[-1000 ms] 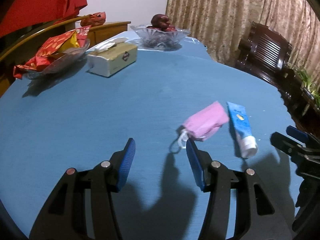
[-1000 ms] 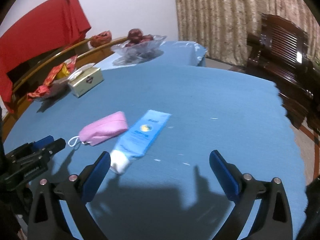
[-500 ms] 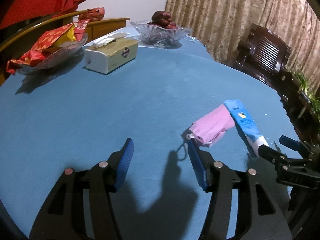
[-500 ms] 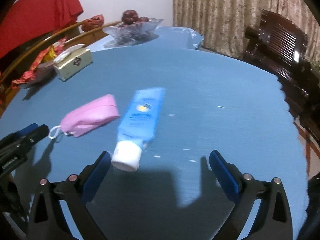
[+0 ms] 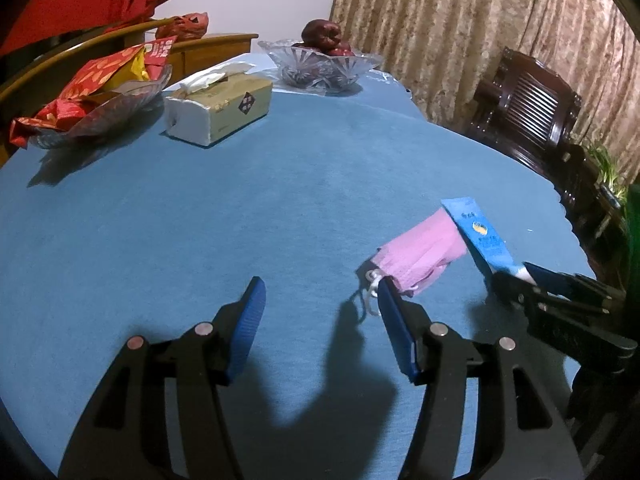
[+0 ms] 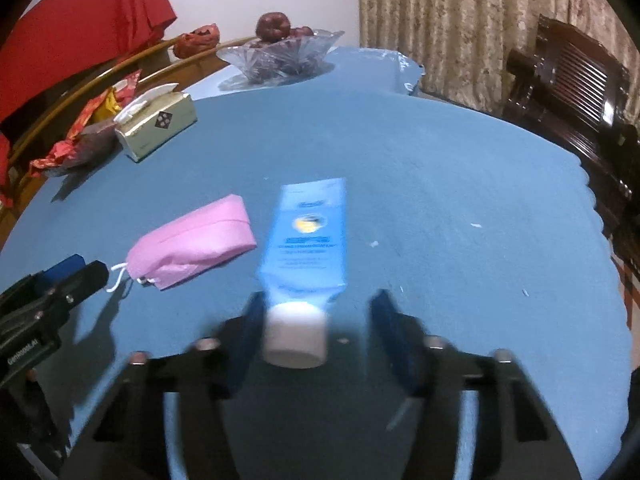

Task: Collect trash
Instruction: 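Grasp the pink face mask with the left gripper while the right gripper grasps the blue hand cream tube, then carry the pink mask and hand cream tube over the bin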

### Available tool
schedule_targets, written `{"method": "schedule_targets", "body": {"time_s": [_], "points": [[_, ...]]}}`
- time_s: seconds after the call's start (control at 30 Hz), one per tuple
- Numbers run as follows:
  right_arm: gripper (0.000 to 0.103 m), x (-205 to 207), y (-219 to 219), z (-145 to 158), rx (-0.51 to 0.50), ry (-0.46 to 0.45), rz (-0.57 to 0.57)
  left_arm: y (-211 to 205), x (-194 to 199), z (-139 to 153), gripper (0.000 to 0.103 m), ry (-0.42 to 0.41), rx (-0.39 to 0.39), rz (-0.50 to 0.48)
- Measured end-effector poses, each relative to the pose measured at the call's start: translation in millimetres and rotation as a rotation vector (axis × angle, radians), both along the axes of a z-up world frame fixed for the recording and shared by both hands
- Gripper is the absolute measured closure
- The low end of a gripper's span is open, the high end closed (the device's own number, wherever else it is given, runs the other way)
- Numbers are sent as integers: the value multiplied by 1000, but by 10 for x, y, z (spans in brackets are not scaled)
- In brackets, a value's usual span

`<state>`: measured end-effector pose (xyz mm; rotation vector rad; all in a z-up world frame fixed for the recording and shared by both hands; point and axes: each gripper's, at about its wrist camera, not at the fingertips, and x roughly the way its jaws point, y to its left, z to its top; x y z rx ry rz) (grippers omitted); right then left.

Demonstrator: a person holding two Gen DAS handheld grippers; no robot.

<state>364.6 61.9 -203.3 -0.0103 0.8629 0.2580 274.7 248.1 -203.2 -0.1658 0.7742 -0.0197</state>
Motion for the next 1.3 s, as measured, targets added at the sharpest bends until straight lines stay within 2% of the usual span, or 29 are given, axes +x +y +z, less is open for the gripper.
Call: {"method": "schedule_targets", "body": {"time_s": [0.17, 0.3, 0.43, 0.5, 0.57, 0.6, 0.63, 0.67, 0.77, 1.0, 1.3], "points": [[69, -62, -188, 33, 17, -6, -14, -118, 32, 45, 41, -17, -22, -37], [69, -92, -443, 75, 33, -6, -49, -345, 136, 56, 37, -24, -2, -103], [70, -87, -621, 105, 42, -4, -65, -524, 300, -13, 37, 14, 27, -129], [72, -92, -677, 124, 47, -7, -63, -546, 395, -62, 38, 42, 7, -125], [74, -96, -708, 138, 52, -8, -62, -546, 462, -111, 50, 73, -11, -118], [74, -97, -718, 141, 56, -8, -62, -549, 495, -133, 51, 84, -16, -115], [74, -97, -728, 140, 58, -8, -62, -553, 495, -132, 58, 80, -18, -115], [74, -101, -738, 135, 60, -6, -62, -564, 498, -133, 77, 80, -27, -125], [74, -135, -797, 136, 77, -10, -69, -602, 467, -118, 93, 78, -17, -114], [74, -268, -887, 233, 101, -37, -72, -710, 203, 85, 94, 14, -9, -85], [74, -569, -1093, 566, 118, -106, -86, -954, -97, 444, 94, -40, 16, -70]]}}
